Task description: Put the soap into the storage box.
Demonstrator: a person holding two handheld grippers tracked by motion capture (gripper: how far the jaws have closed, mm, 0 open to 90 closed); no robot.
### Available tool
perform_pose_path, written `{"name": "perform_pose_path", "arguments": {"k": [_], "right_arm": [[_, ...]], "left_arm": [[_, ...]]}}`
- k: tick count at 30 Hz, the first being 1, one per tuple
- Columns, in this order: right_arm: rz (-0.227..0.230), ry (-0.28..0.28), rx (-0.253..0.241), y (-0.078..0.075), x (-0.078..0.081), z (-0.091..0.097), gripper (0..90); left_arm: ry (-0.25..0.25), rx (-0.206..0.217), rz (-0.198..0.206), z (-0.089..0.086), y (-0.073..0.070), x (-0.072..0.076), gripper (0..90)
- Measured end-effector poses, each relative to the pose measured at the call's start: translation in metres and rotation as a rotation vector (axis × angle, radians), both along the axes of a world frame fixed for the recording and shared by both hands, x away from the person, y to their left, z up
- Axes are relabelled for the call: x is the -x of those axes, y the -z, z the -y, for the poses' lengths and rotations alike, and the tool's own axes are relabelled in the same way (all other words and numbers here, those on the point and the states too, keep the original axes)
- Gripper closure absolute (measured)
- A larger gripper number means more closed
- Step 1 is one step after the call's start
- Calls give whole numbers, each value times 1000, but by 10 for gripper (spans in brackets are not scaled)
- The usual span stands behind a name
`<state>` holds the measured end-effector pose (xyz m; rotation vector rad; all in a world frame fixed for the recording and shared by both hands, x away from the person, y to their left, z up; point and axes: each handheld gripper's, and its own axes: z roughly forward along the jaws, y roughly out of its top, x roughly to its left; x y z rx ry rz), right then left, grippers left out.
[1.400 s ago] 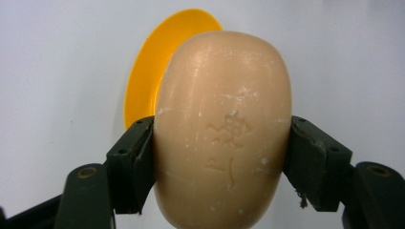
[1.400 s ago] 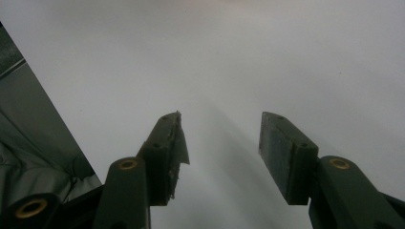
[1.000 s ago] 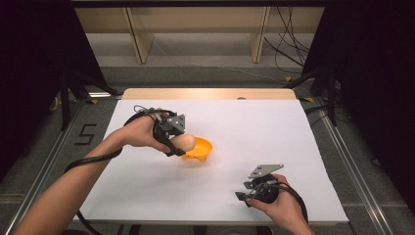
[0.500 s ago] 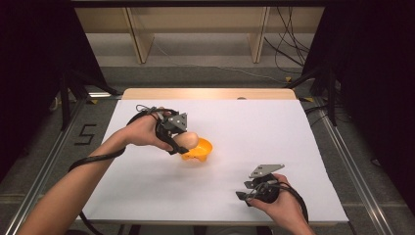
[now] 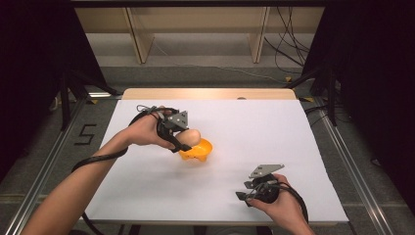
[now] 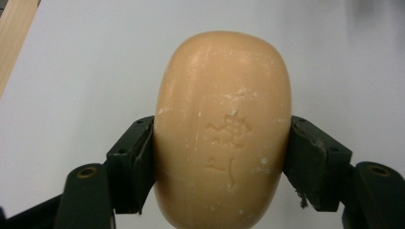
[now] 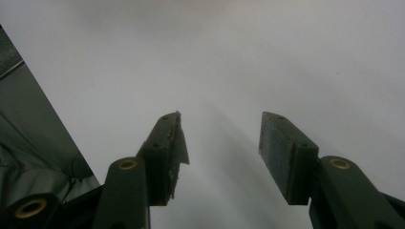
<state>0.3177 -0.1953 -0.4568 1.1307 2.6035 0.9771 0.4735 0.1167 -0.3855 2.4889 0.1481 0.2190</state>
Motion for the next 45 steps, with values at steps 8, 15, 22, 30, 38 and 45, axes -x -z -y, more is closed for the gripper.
{"name": "perform_pose_path", "arguments": {"k": [8, 15, 22, 30, 38, 45], "right_arm": [[0, -18, -10, 0, 0, 0, 503], [-4, 9, 0, -1, 0, 0, 503], [-14, 18, -15, -3, 2, -1, 503], [22, -3, -29, -1, 0, -1, 503], [13, 23, -18, -2, 2, -1, 504], [20, 20, -12, -2, 1, 0, 503]], "left_arm": [[15, 14, 0, 0, 4, -4, 314], [0, 35, 0, 0, 8, -6, 314], [-4, 42, -13, 1, 13, -7, 314], [-2, 50, -12, 1, 18, -10, 314], [-13, 45, -36, 1, 21, -12, 314], [-17, 46, -34, 2, 26, -14, 314]]}}
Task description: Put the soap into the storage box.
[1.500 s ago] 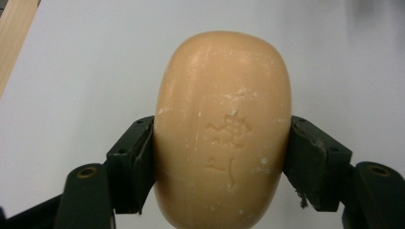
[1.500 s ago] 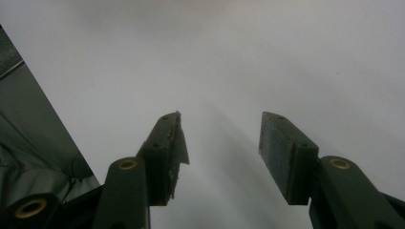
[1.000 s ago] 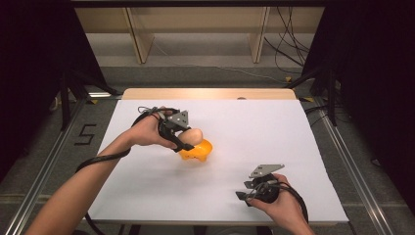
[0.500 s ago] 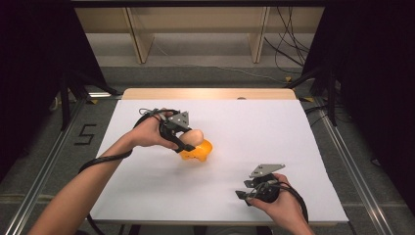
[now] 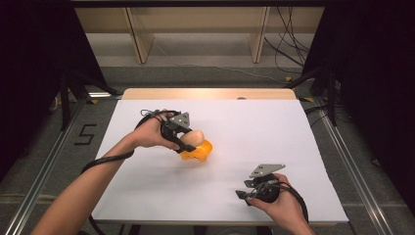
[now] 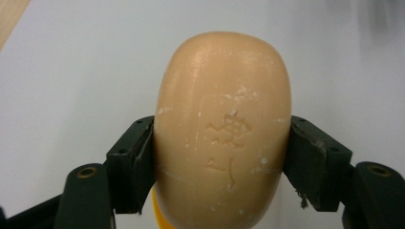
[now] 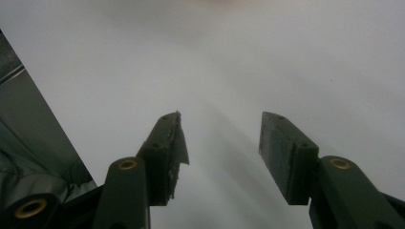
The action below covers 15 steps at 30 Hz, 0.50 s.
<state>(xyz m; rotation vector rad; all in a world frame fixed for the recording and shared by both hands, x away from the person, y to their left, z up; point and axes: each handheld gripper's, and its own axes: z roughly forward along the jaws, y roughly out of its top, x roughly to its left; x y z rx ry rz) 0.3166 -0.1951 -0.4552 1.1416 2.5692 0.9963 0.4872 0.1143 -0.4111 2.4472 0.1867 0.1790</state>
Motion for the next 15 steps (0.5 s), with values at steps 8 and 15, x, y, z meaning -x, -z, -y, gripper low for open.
{"name": "perform_pose_path", "arguments": {"k": [8, 15], "right_arm": [[-4, -3, -3, 0, 0, 0, 503], [-36, 12, 11, -1, 1, -1, 503]], "left_arm": [[5, 11, -5, 2, 4, -2, 314], [2, 11, -7, 3, 7, -4, 313]]}}
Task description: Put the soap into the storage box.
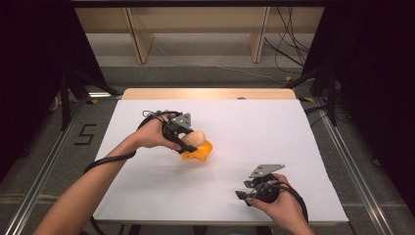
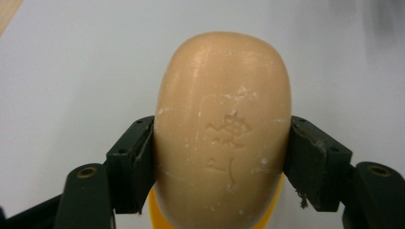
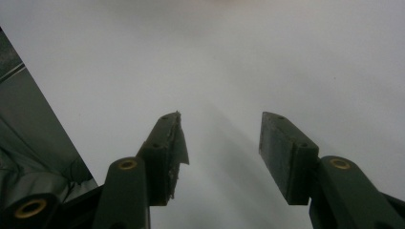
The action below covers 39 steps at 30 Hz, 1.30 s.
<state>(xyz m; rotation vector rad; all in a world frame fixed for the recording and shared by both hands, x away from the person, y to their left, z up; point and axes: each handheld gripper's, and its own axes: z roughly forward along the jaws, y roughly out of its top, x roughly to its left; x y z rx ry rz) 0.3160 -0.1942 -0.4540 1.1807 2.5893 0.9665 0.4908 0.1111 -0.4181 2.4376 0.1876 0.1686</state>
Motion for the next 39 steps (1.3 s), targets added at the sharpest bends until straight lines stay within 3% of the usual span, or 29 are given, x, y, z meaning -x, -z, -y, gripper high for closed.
{"name": "perform_pose_path", "arguments": {"k": [6, 9, 16, 19, 23, 38, 39], "right_arm": [[-11, -13, -10, 0, 0, 0, 502], [26, -43, -15, 3, -2, 1, 501], [6, -21, -4, 2, -1, 0, 500], [6, -22, -4, 2, -1, 0, 499], [5, -23, -1, 3, -1, 0, 499], [14, -22, -5, 4, -1, 0, 496], [12, -44, -8, 3, -2, 1, 496]], "left_arm": [[-8, -5, -11, 1, 3, -1, 313], [-8, -2, -20, 2, 4, -2, 313], [-17, -10, -37, 4, 6, -2, 312], [-9, -18, -45, 5, 7, -4, 312], [-19, -13, -27, 7, 8, -5, 312], [-35, -40, -60, 10, 13, -4, 310], [-33, -43, -58, 10, 14, -4, 310]]}}
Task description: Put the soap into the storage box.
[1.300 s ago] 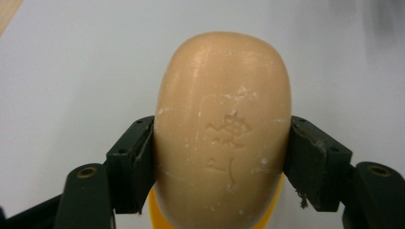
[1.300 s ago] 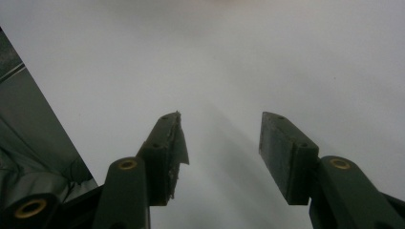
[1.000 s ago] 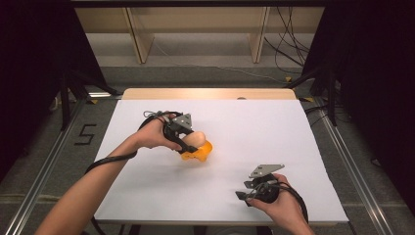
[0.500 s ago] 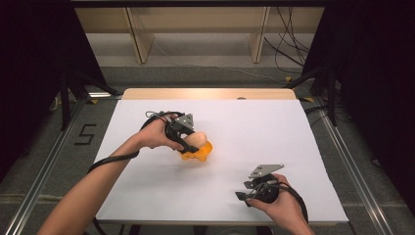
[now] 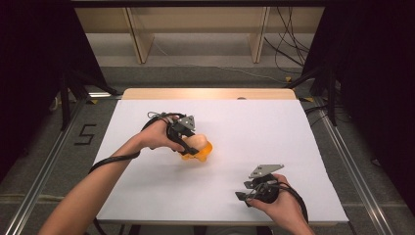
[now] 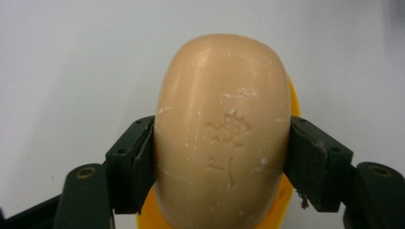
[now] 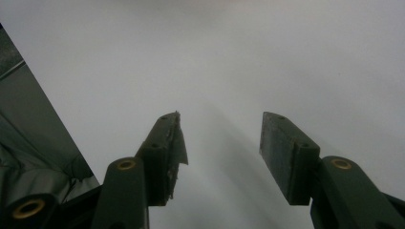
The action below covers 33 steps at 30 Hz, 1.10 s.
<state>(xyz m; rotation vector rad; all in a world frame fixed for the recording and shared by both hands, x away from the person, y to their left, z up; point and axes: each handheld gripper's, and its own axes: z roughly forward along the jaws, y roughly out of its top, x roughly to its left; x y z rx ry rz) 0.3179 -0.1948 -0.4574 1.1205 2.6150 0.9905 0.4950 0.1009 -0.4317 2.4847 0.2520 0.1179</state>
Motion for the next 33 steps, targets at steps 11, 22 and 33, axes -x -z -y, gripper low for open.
{"name": "perform_pose_path", "arguments": {"k": [11, 22, 33], "right_arm": [[-12, 16, 7, -1, 1, 0, 489], [4, 22, 1, 1, 1, -1, 484], [4, -3, -1, 0, 0, 0, 481]], "left_arm": [[-7, -3, -14, 1, 0, -1, 309], [-15, 31, -36, -1, -8, -1, 256], [-42, 78, 12, -19, -23, 13, 198]]}}
